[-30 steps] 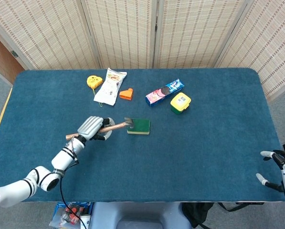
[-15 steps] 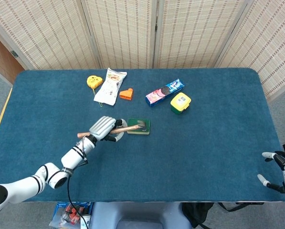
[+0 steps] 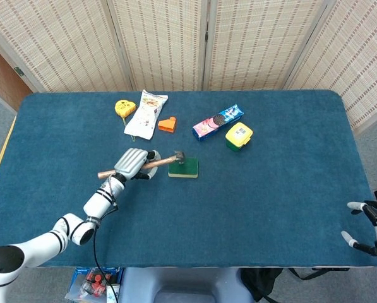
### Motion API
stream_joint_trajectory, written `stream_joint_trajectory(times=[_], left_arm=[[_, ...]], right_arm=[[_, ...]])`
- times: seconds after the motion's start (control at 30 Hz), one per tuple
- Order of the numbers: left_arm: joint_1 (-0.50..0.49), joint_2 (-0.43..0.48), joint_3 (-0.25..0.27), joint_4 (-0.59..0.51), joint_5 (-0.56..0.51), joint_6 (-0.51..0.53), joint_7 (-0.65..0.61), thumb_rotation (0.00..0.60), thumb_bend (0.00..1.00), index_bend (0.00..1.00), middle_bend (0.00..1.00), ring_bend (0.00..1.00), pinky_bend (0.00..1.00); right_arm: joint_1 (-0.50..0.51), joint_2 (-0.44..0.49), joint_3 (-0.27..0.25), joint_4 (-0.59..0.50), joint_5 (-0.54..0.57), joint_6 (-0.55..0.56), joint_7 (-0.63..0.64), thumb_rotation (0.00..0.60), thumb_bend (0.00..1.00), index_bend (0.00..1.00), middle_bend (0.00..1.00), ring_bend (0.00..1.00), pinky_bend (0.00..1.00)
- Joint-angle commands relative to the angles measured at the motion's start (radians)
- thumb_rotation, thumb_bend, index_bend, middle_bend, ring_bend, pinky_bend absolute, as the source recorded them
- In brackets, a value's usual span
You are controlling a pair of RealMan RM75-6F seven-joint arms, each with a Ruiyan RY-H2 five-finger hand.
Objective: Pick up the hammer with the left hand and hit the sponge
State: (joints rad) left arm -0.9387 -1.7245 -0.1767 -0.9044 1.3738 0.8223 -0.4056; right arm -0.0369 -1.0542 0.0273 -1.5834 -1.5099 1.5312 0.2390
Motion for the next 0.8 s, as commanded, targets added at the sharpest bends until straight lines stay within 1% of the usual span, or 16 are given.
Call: stream_joint_trajectory(times=[0.03,0.27,0.4,0.57,0.8], left_arm=[[-0.002,-0.013,0.000,0.020,-0.013,-0.024,0.008,0.600,0.69,0.71,0.82,0.91,1.00],[0.000,-0.019,0.009,0.027,-0.010,-0.036,0.016,0.600,0.69,0.71,0.82,0.91,1.00],[0.008,-0.013,-0.003,0.010,-0.005,-0.005,-0.018,0.600,0.69,0.71,0.82,0.91,1.00],[0.015,0.005,-0.001,-0.016,0.012,0.012,-0.059,0.600,0.69,0.71,0.82,0.91,1.00],[0.012,-0.008,0.019,0.010,0.023,-0.001,-0.018,0.600,0.69,0.71,0.82,0.91,1.00]], right_arm=[[-0.002,0.001,0.000,-0.001,0.001,0.002,-0.001,0.600,0.17,0.31,0.41,0.20,0.20],[-0.004,-0.001,-0.001,-0.001,0.000,0.002,-0.001,0.600,0.17,0.31,0.41,0.20,0.20],[-0.005,0.000,0.000,-0.001,0.000,0.004,-0.002,0.600,0.17,0.31,0.41,0.20,0.20],[-0.004,-0.001,0.000,-0.002,-0.002,0.003,-0.003,0.600,0.17,0.31,0.41,0.20,0.20],[-0.004,-0.003,0.000,0.000,0.000,0.002,-0.002,0.600,0.17,0.31,0.41,0.20,0.20]])
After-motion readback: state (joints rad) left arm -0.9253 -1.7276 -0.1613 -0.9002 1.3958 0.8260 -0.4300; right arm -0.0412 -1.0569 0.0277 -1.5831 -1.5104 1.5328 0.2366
